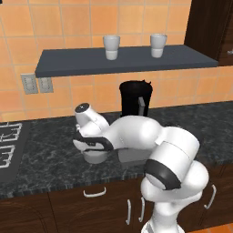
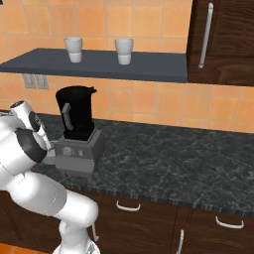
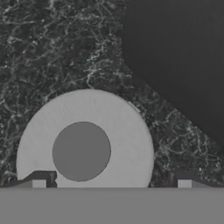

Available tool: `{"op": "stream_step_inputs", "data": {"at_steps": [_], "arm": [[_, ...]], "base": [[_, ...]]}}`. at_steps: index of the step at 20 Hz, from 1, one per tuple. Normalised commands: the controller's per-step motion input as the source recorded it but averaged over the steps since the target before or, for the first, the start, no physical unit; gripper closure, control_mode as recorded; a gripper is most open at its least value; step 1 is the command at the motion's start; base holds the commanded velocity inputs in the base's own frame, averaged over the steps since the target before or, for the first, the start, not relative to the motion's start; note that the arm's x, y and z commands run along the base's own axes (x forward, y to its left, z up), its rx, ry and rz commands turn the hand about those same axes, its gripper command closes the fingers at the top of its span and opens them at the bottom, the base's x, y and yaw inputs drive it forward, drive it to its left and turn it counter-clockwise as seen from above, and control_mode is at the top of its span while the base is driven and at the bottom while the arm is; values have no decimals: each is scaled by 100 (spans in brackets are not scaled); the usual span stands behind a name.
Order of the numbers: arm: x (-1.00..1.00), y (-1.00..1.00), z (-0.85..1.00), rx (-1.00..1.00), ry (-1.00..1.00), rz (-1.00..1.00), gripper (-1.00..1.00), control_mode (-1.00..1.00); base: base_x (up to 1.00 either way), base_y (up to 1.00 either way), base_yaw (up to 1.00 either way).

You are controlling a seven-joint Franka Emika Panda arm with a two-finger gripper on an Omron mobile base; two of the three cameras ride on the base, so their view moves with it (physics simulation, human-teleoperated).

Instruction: Close the lid blender by securely placing the lid on top.

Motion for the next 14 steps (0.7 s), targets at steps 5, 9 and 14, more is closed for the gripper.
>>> {"op": "stream_step_inputs", "data": {"at_steps": [5, 9, 14], "arm": [[21, 0, -15, 0, 2, -7, -100, -100], [18, 4, -19, 0, 3, -6, -100, -100], [15, 16, -26, 0, 5, -5, -100, -100]], "base": [[0, 0, 0], [0, 0, 0], [0, 0, 0]]}}
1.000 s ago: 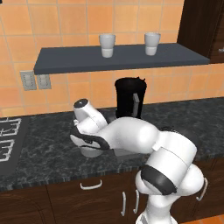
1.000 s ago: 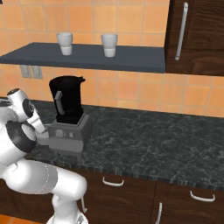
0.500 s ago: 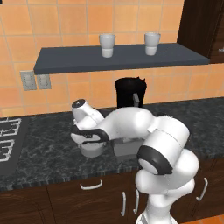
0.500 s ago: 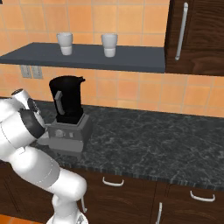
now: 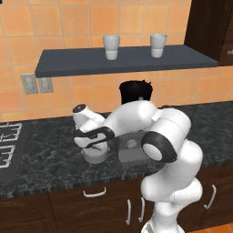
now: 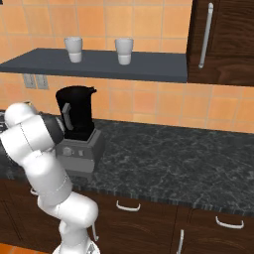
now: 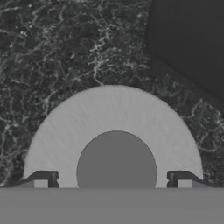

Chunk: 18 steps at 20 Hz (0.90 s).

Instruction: Close the lid blender by securely placing the lid on top.

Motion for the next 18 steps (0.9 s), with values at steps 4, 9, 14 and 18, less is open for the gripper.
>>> {"op": "stream_step_inputs", "data": {"at_steps": [4, 9, 14, 18], "arm": [[2, 23, -45, -4, 9, -5, 100, -100], [1, 19, -37, -2, 3, -5, 100, -100], [-49, 0, -1, 0, -17, 0, 100, -100], [-44, -3, 0, 0, -32, -1, 100, -100]], "base": [[0, 0, 0], [0, 0, 0], [0, 0, 0], [0, 0, 0]]}}
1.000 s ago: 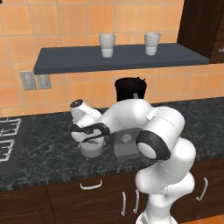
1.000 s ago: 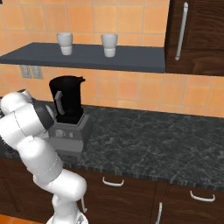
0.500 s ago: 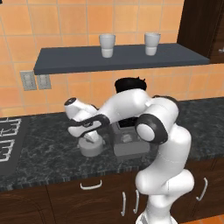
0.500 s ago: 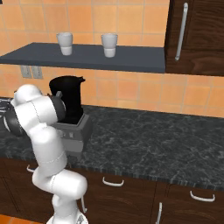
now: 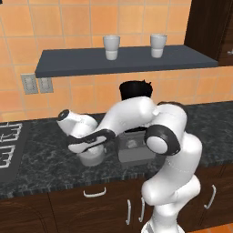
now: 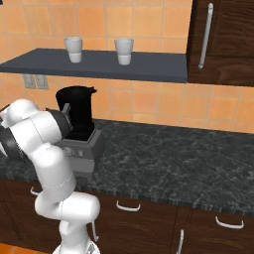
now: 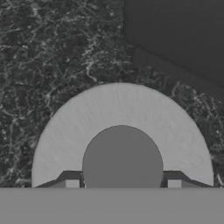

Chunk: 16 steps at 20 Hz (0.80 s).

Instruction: Close the lid blender by securely placing the lid on top.

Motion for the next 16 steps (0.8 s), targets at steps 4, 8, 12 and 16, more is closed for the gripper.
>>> {"op": "stream_step_inputs", "data": {"at_steps": [4, 8, 12, 16], "arm": [[-27, -4, 21, 1, -27, -1, 100, -100], [-31, 0, 67, 0, -24, 0, 100, -100], [-27, 0, 93, 2, -21, 0, 100, -100], [-24, 0, 97, 2, -14, 0, 100, -100]], "base": [[0, 0, 0], [0, 0, 0], [0, 0, 0], [0, 0, 0]]}}
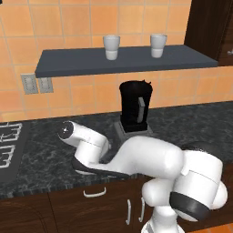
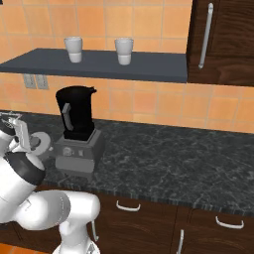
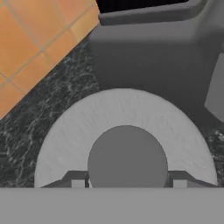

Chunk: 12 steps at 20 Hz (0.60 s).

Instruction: Close the lid blender by securely placing the lid on top.

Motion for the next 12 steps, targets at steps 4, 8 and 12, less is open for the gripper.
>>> {"op": "stream_step_inputs", "data": {"at_steps": [4, 8, 12], "arm": [[-6, 0, 100, 1, -3, 2, 100, -100], [-4, 0, 97, 0, 0, 8, 100, -100], [-16, 7, 86, 0, 0, 14, 100, -100]], "base": [[0, 0, 0], [0, 0, 0], [0, 0, 0]]}}
